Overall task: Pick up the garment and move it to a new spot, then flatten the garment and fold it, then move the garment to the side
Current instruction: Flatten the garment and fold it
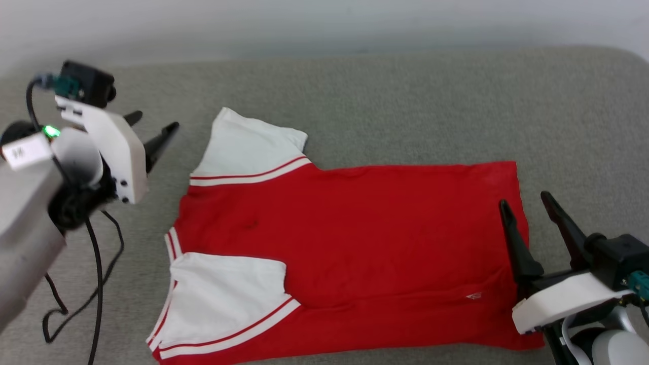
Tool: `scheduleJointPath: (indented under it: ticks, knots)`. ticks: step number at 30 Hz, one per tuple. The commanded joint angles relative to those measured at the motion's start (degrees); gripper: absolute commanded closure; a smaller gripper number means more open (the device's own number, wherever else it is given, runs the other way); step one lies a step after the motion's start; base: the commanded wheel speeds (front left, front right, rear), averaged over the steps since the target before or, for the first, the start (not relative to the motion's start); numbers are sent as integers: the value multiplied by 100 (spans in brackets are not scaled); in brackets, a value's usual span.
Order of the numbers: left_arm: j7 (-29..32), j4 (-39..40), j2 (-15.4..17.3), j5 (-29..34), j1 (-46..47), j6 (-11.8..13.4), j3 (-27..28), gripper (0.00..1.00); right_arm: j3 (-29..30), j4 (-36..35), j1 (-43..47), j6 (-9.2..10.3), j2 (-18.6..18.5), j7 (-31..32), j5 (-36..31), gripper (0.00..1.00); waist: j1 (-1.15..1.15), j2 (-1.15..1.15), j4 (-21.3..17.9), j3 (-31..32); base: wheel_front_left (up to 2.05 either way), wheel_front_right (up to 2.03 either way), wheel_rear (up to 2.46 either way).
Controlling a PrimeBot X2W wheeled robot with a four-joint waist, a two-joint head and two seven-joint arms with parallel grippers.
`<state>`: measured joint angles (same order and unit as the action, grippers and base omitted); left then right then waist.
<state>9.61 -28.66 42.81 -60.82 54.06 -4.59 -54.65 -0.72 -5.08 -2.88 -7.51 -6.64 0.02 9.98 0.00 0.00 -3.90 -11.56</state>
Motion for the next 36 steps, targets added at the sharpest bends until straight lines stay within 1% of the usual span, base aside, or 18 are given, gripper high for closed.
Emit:
scheduleJointPath:
  ticks: [1, 5, 8, 12, 19, 25, 26, 27, 29, 31, 33, 36]
  knots:
    - [384, -81, 39, -49, 290, -96, -66, 0, -21, -67, -141, 5, 61, -32, -88, 0, 0, 0, -326, -470, 0, 0, 0]
    - [1289, -259, 69, -242, 928, -215, -136, 0, -41, -155, -292, 5, 137, -64, -160, 0, 0, 0, -504, -870, 0, 0, 0]
    - [1895, -373, 24, -425, 1330, -251, -156, 0, -66, -207, -392, 5, 192, -90, -211, 0, 0, 0, -602, -1156, 0, 0, 0]
    - [2502, -559, -5, -507, 1767, -267, -202, 0, -133, -283, -526, 5, 248, -131, -285, 0, 0, 0, -737, -1510, 0, 0, 0]
    - [2889, -997, -132, -435, 2165, -274, -329, 0, -159, -316, -696, 5, 303, -167, -355, 0, 0, 0, -874, -1908, 0, 0, 0]
    - [3258, -1247, -178, -309, 1888, -280, -746, 0, -132, -275, -790, 5, 326, -201, -361, 0, 0, 0, -891, -1975, 0, 0, 0]
    - [3271, -1257, -174, -294, 1830, -283, -806, 58, -125, -273, -806, 5, 329, -196, -358, 0, 0, 0, -890, -1968, 0, 0, 0]
    - [3233, -1257, -183, -323, 1764, -284, -831, 100, -120, -272, -818, 5, 330, -200, -365, 0, 0, 0, -890, -1951, 0, 0, 0]
    - [3156, -1186, -199, -388, 1649, -286, -886, 100, -107, -277, -861, 5, 333, -193, -369, 0, 0, 0, -891, -1902, 0, 0, 0]
    - [2953, -1163, -169, -402, 1636, -286, -860, 100, -81, -305, -928, 5, 337, -194, -342, 0, 0, 0, -890, -1834, 0, 0, 0]
    - [2767, -1063, -148, -305, 1663, -288, -925, 100, -23, -344, -980, 5, 318, -146, -351, 0, 0, 0, -850, -1734, 0, 0, 0]
    - [2346, -888, -157, -275, 1703, -288, -939, 100, 30, -410, -1110, 5, 117, 55, -410, 0, 0, 0, -771, -1540, 0, 0, 0]
